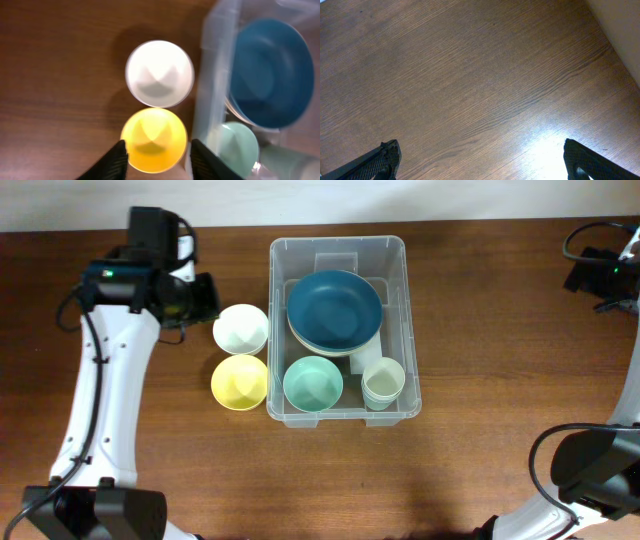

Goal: Pack container
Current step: 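Move the left gripper to the cream bowl and grasp its rim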

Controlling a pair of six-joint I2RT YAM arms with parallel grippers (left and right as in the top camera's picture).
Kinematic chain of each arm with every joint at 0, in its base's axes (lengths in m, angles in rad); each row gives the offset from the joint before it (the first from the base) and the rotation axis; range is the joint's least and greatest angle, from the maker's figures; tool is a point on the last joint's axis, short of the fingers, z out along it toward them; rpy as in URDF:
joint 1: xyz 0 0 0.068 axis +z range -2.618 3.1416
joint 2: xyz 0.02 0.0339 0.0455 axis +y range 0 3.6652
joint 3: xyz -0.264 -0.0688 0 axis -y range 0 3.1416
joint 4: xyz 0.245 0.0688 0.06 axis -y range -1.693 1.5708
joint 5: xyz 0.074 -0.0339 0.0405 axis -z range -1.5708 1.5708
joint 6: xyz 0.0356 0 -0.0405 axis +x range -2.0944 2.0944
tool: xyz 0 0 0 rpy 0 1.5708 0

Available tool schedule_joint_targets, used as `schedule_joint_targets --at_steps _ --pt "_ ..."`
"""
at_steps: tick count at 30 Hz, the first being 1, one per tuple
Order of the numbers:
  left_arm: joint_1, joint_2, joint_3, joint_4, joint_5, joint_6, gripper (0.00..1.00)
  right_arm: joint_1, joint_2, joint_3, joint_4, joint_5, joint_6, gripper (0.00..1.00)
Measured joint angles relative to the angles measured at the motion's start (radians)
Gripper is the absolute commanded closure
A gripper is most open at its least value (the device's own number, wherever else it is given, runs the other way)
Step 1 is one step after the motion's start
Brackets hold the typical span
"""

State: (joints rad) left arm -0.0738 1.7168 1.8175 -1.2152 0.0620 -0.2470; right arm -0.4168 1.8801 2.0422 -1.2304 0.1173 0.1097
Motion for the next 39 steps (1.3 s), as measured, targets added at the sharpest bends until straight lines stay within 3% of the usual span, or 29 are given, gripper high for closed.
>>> schedule_joint_targets --at_steps 5,14,27,29,33,34,39 --pt "0.033 0.012 -0.056 0.08 -0.006 -0.018 0.39 0.0 0.0 0.0 0.0 0.0 0.0 0.01" --pt "0.079 0.191 -0.21 0.272 0.01 -0.121 0.39 0.0 0.0 0.0 0.0 0.0 0.0 0.01" --pt "0.087 0.449 -0.219 0.399 0.071 -0.159 0.41 0.0 0.0 0.0 0.0 0.0 0.0 0.01" --pt "0.087 0.46 -0.219 0.407 0.073 -0.163 0.5 0.0 0.0 0.0 0.0 0.0 0.0 0.01" --pt "0.087 0.46 -0.219 0.413 0.063 -0.169 0.92 0.0 0.0 0.0 0.0 0.0 -0.001 0.01" --pt "0.087 0.46 -0.219 0.413 0.061 -0.171 0.98 0.0 0.0 0.0 0.0 0.0 0.0 0.01" --pt "0.087 0.46 -0.219 0.413 0.045 -0.165 0.99 0.0 0.0 0.0 0.0 0.0 0.0 0.01"
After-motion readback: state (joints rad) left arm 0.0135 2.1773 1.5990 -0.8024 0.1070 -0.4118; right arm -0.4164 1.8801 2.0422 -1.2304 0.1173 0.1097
